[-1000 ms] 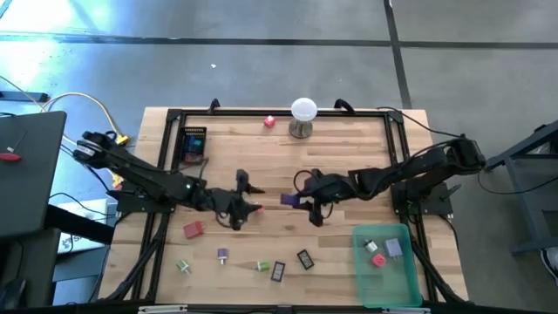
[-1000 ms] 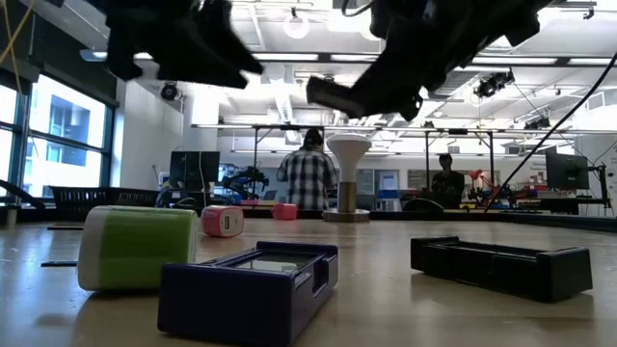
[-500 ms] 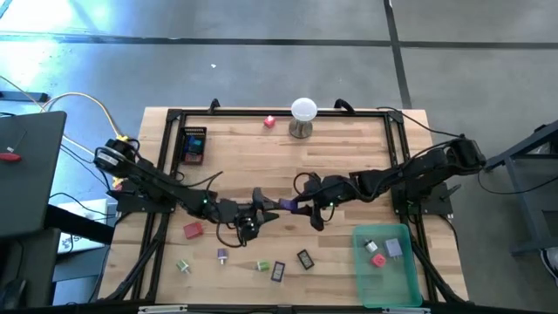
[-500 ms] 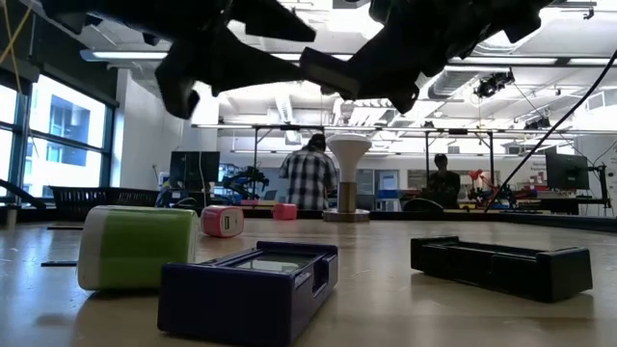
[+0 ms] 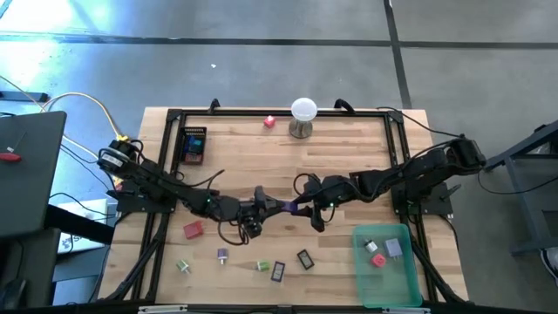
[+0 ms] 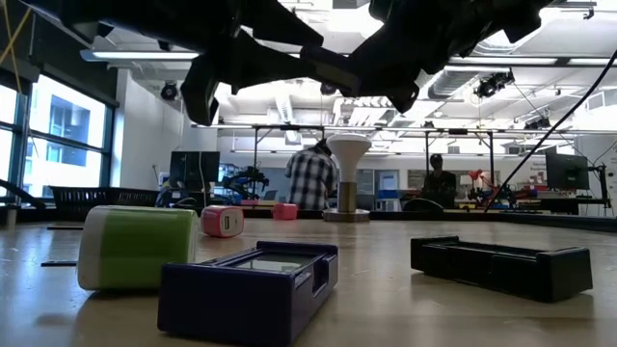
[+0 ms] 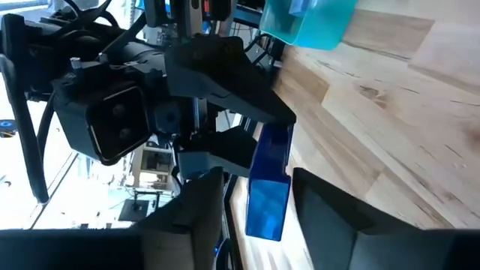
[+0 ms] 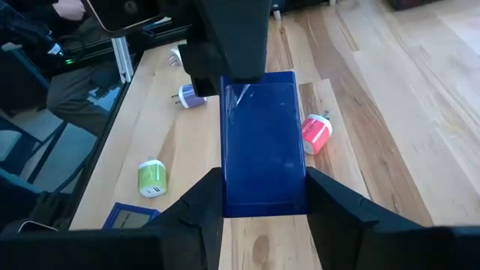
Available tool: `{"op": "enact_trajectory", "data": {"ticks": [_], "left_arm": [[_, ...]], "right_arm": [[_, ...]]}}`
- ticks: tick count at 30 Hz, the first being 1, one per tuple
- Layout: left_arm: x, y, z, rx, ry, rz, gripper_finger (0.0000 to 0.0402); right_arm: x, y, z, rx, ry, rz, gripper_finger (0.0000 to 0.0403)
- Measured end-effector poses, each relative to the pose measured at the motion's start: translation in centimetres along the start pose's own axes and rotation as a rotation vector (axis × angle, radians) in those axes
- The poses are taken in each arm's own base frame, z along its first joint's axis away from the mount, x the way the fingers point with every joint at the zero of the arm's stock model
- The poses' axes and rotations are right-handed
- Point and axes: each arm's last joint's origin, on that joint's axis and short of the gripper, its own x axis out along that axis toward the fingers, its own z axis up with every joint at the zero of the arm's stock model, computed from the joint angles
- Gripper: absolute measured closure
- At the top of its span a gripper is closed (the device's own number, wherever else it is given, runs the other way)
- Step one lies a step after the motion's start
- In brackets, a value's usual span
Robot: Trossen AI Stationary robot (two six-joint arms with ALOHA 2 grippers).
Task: Pick & Place Office items
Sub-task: Put the blue digital clock into the black bin
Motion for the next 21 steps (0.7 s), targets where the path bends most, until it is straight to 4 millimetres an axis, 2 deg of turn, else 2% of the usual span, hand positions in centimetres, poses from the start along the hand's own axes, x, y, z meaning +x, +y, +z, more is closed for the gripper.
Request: {"op": "enact_trajectory", "data": {"ticks": [8,11,13,17,21], "left_arm": [[0.03,-0.01,-0.07,-0.009,0.002,-0.003,0.034],[0.03,-0.01,-0.05,-0.01,-0.001,-0.003,0.0352],[0.03,-0.02,-0.07,-0.01,0.001,-0.004,0.0352],[-0.03,-0.1,0.0,-0.049,0.004,-0.009,0.0352],[-0.17,-0.18,0.19,-0.261,0.017,-0.001,0.0352]], "right_arm": [[0.0,0.04,-0.01,0.003,0.005,0.014,0.0263],[0.0,0.07,-0.02,0.003,0.009,0.027,0.0257],[0.0,0.05,0.0,0.013,0.004,0.016,0.0222],[0.0,-0.14,0.0,0.048,-0.012,-0.044,0.0123],[0.0,-0.19,-0.06,-0.03,-0.004,-0.051,0.0041]]}}
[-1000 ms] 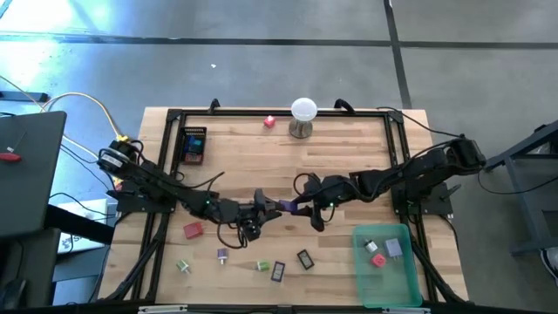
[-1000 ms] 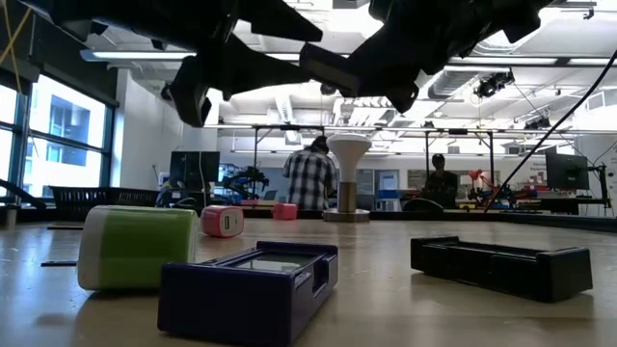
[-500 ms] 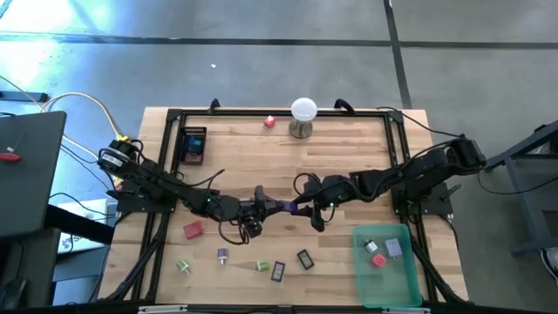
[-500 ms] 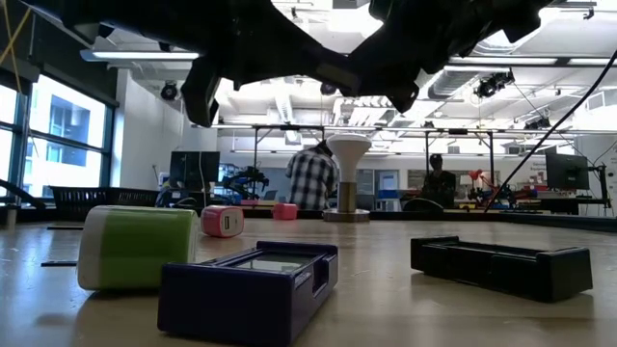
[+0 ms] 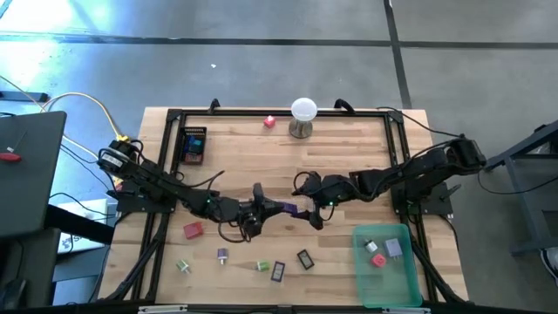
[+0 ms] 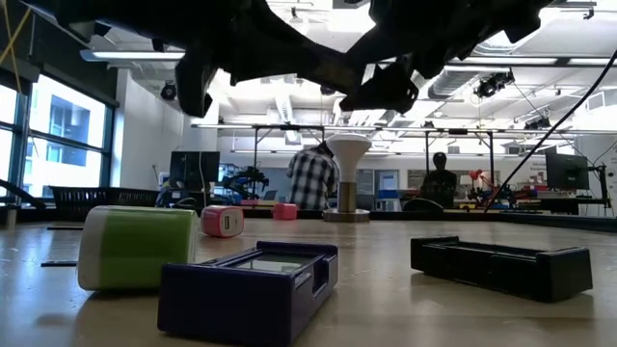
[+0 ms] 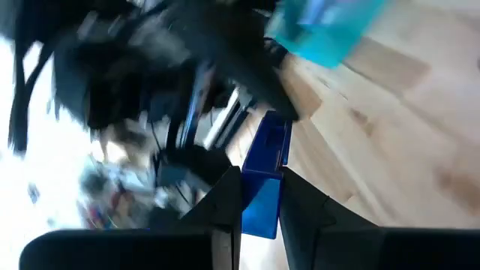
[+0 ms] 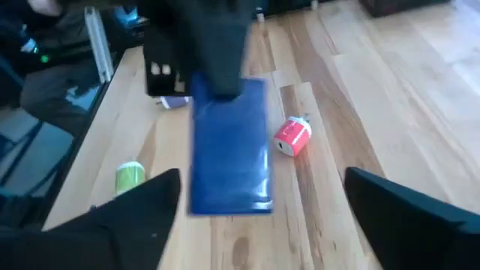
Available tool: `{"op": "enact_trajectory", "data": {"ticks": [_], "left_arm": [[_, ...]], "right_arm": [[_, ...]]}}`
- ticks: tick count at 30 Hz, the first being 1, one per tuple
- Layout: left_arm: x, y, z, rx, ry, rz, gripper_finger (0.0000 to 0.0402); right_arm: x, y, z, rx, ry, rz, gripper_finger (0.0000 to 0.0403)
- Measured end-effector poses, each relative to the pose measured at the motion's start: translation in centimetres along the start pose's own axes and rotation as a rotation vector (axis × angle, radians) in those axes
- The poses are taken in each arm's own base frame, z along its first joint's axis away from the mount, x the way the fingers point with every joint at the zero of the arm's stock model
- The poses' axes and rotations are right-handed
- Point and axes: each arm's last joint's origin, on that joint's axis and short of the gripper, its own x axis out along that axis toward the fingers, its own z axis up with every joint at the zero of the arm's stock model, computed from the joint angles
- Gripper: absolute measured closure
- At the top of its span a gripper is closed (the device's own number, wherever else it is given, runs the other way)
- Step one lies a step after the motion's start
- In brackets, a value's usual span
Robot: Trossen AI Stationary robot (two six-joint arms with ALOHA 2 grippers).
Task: Pick & Place Office items
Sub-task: Put the blue digital clock into the black bin
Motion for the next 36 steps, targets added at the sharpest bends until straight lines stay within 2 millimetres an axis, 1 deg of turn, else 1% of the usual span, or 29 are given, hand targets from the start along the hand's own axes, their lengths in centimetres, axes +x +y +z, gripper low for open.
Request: {"op": "enact_trajectory", "data": {"ticks": [1,3,7,10,12,14,16,18,21,23,25,28,30,33,36], "left_arm": [[-0.1,0.1,0.0,-0.072,0.019,0.018,0.0352],[-0.3,0.2,0.0,-0.15,0.079,0.068,0.0352],[-0.5,-0.3,-0.6,-0.149,0.236,0.126,0.0352],[-0.7,-0.9,-1.2,-0.19,0.292,0.084,0.0352],[-1.1,-1.2,-1.5,-0.241,0.329,0.05,0.0352],[-1.8,-1.1,-1.9,-0.296,0.381,0.021,0.0352],[-2.7,-0.7,-2.4,-0.357,0.439,-0.002,0.0352],[-3.9,0.1,-2.7,-0.433,0.483,-0.003,0.0352],[-5.9,1.9,-2.9,-0.56,0.517,0.035,0.0352],[-7.4,3.4,-3.0,-0.654,0.53,0.102,0.0352],[-8.9,4.8,-3.4,-0.744,0.548,0.212,0.0352],[-11.2,6.4,-4.4,-0.88,0.575,0.395,0.0352],[-12.3,7.2,-5.3,-0.976,0.591,0.489,0.0352],[-13.5,7.9,-6.9,-1.086,0.65,0.588,0.0352],[-14.2,8.1,-8.7,-1.131,0.758,0.683,0.0352]], "right_arm": [[0.0,0.0,0.0,-0.018,0.0,0.0,0.0026],[-0.2,0.0,0.2,-0.02,-0.013,-0.021,0.0011],[-1.1,0.1,0.8,-0.03,-0.064,-0.074,0.0025],[-1.8,0.5,1.0,-0.046,-0.089,-0.142,0.0038],[-2.4,0.7,1.1,-0.061,-0.096,-0.196,0.0043],[-3.0,0.8,1.1,-0.067,-0.1,-0.252,0.0046],[-3.1,0.9,0.9,-0.075,-0.092,-0.29,0.0046],[-3.1,1.1,0.7,-0.082,-0.087,-0.301,0.0044],[-3.1,1.4,0.6,-0.086,-0.088,-0.296,0.0043],[-3.0,1.3,0.5,-0.087,-0.082,-0.301,0.0043],[-3.0,1.3,0.5,-0.089,-0.077,-0.306,0.0042],[-3.0,1.3,0.5,-0.088,-0.082,-0.304,0.0042],[-3.0,1.3,0.5,-0.088,-0.079,-0.304,0.0042],[-3.0,1.3,0.5,-0.088,-0.079,-0.304,0.0042],[-3.0,1.3,0.4,-0.089,-0.075,-0.306,0.0042]]}}
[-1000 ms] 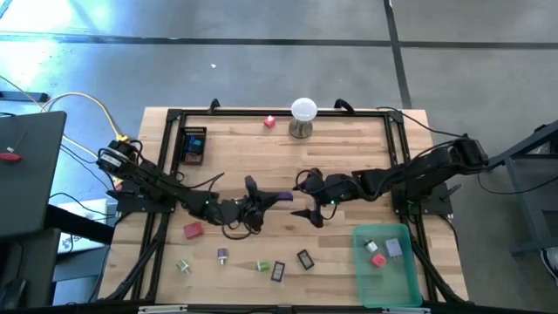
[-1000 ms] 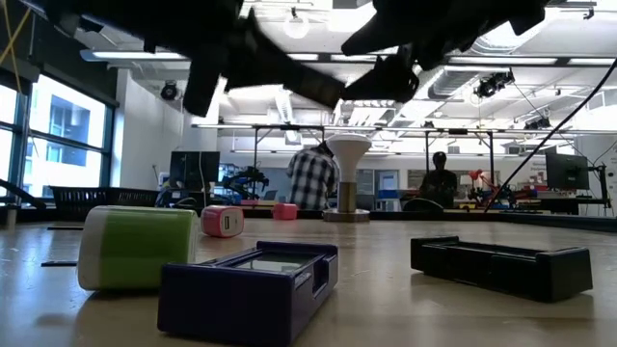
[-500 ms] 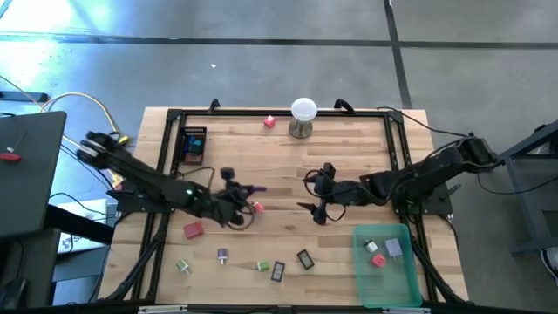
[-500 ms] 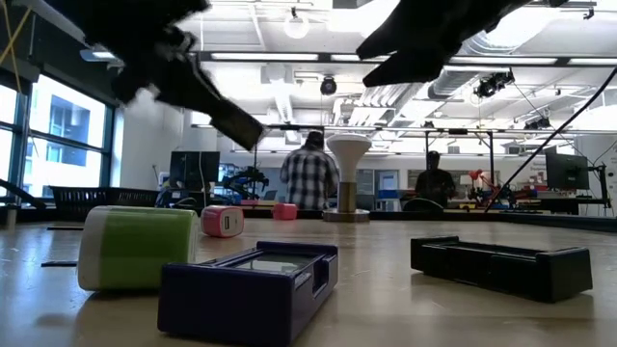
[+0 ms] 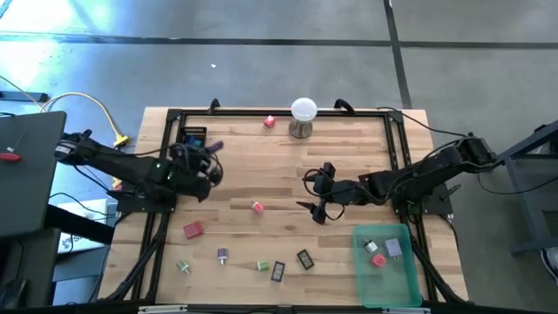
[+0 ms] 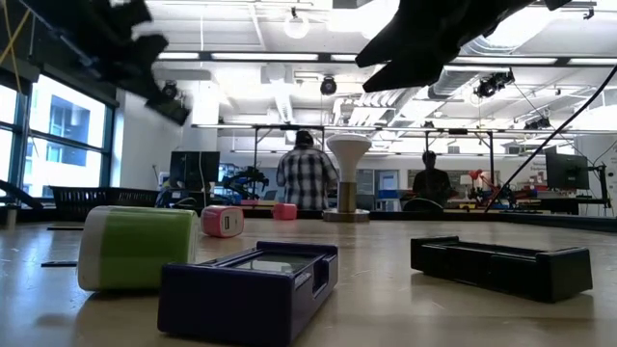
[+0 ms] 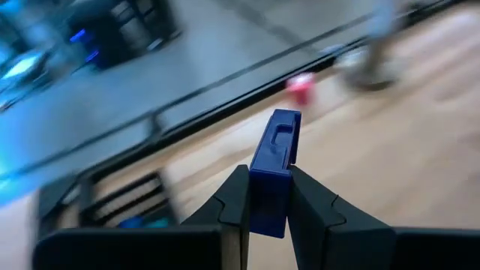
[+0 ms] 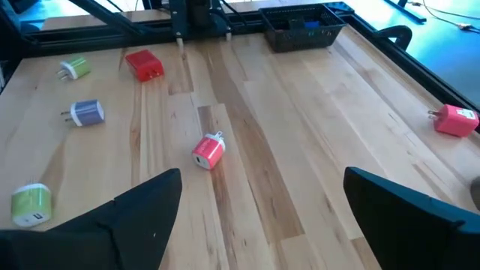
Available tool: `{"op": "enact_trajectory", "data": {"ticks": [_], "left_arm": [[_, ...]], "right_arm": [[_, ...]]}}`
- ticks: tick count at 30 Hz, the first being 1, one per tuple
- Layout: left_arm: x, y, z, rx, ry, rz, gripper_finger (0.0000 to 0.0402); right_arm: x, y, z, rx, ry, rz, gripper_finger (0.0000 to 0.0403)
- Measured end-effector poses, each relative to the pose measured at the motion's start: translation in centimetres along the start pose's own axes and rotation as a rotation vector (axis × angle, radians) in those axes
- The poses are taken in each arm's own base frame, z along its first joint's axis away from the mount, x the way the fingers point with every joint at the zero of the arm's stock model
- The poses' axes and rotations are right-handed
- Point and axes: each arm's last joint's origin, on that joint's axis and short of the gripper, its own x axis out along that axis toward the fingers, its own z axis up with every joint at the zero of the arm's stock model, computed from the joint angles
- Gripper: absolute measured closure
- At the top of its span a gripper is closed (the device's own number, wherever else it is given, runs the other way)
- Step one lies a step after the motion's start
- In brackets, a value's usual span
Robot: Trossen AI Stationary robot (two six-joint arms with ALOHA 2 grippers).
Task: Pick & Place Office items
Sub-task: Put the blue digital clock into the black bin
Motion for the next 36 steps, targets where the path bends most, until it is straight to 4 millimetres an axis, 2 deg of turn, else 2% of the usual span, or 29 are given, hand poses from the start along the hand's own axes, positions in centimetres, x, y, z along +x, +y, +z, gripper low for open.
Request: {"op": "enact_trajectory", "data": {"ticks": [8,16,19,27,36], "left_arm": [[2.4,2.9,-0.1,-0.154,0.113,0.287,0.0352],[4.7,5.0,0.2,-0.234,0.345,0.418,0.0352],[5.5,5.7,0.5,-0.255,0.383,0.449,0.0352],[7.5,5.3,1.0,-0.283,0.411,0.411,0.0352],[10.4,5.0,0.0,-0.215,0.477,0.538,0.0352]], "right_arm": [[0.0,0.0,-0.1,-0.003,0.007,-0.001,0.0042],[0.0,-0.1,-0.3,-0.011,0.025,-0.006,0.0042],[0.0,-0.1,-0.3,-0.014,0.032,-0.008,0.0042],[0.0,-0.2,-0.8,0.02,0.073,-0.021,0.0042],[-0.1,-0.1,-1.0,0.031,0.093,-0.016,0.0042]]}}
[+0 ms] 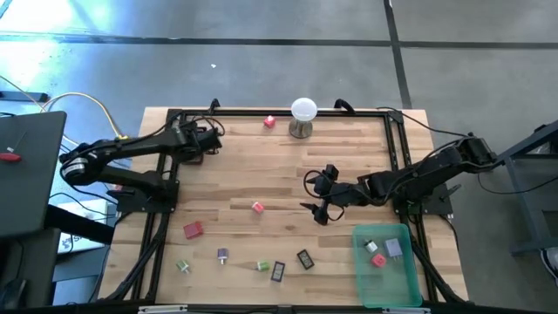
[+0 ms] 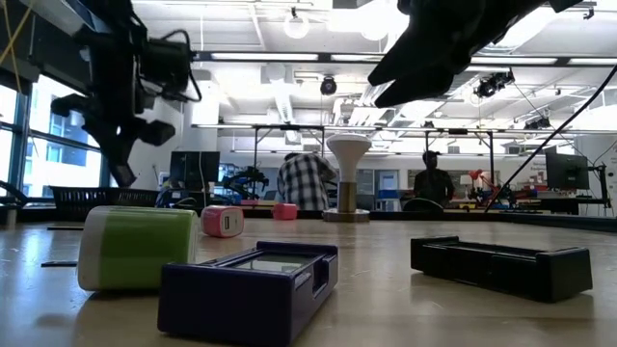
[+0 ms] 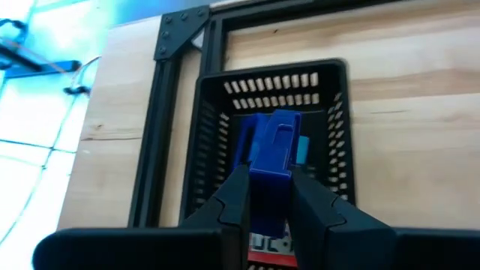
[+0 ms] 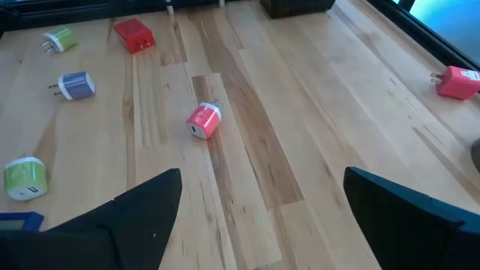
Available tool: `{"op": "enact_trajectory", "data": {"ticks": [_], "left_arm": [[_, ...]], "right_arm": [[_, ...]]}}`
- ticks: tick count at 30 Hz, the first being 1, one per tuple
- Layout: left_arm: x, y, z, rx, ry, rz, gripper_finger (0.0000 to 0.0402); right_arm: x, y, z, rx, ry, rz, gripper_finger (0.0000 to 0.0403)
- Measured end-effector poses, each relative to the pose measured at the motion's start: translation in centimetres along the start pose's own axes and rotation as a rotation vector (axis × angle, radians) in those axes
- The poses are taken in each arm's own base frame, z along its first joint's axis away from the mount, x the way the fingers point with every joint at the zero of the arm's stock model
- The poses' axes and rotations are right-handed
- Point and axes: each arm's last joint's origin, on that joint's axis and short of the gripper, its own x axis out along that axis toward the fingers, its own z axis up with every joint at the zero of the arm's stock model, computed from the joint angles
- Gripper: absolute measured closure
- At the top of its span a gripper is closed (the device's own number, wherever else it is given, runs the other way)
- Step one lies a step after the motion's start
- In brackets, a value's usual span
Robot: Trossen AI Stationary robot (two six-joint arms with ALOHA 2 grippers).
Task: Pick & Place Office items
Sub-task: Put the blue digital clock into the black bin, then put the red charger adapter into the green bin
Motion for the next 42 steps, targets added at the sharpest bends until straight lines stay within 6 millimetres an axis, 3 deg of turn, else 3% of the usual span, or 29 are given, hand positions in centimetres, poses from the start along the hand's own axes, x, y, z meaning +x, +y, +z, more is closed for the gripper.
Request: {"op": "enact_trajectory", "data": {"ticks": [13,20,29,35,42], "left_arm": [[1.9,-2.0,0.1,0.065,0.028,0.015,0.0352],[1.9,-2.0,0.1,0.091,0.03,0.008,0.0297],[1.8,-1.8,0.0,0.105,0.04,0.019,0.0286],[-0.1,-1.5,-0.2,0.203,0.092,-0.04,0.0284],[-4.2,-1.7,-1.6,0.468,0.199,-0.38,0.0284]], "right_arm": [[-0.2,0.4,-0.1,-0.012,0.0,0.015,0.0042],[-0.2,0.4,-0.1,-0.013,0.0,0.015,0.0042],[-0.2,0.4,-0.1,-0.013,0.0,0.015,0.0042],[-0.2,0.4,-0.1,-0.017,0.001,0.014,0.0042],[-0.2,0.4,-0.1,-0.037,0.002,0.013,0.0042]]}}
